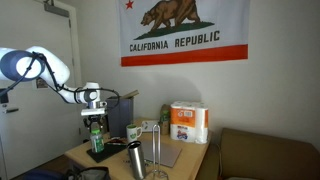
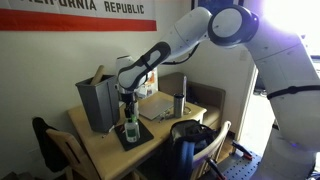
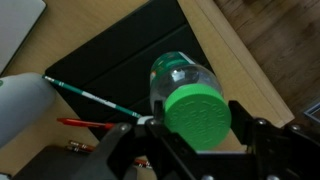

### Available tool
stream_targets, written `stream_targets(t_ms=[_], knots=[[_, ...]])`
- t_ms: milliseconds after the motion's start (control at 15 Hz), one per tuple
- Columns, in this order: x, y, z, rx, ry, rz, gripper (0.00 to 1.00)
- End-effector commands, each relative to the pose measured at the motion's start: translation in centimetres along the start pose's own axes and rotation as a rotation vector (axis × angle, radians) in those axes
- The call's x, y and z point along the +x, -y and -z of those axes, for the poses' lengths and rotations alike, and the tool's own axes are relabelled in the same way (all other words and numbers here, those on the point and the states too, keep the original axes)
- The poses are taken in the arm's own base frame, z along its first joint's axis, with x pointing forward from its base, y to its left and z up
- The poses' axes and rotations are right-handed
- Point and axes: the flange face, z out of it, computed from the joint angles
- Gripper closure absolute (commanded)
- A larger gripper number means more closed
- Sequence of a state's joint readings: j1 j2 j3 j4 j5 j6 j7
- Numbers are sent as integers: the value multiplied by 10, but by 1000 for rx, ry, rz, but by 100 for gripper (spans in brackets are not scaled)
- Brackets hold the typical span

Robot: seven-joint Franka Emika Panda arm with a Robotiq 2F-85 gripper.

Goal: Remove the lid from the bottle.

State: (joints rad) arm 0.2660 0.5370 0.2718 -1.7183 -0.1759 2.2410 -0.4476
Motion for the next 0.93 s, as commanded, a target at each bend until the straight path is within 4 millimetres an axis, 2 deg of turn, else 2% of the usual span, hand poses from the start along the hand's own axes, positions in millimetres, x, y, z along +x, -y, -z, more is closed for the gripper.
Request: stream_targets(t_ms=[0, 333, 733, 867], knots=[[1, -1, 2, -2, 2, 3, 60], [1, -6, 15, -5, -9, -1, 60], [-2, -24, 43, 15, -25, -35, 60], [-3, -24, 37, 66, 11, -53, 60]])
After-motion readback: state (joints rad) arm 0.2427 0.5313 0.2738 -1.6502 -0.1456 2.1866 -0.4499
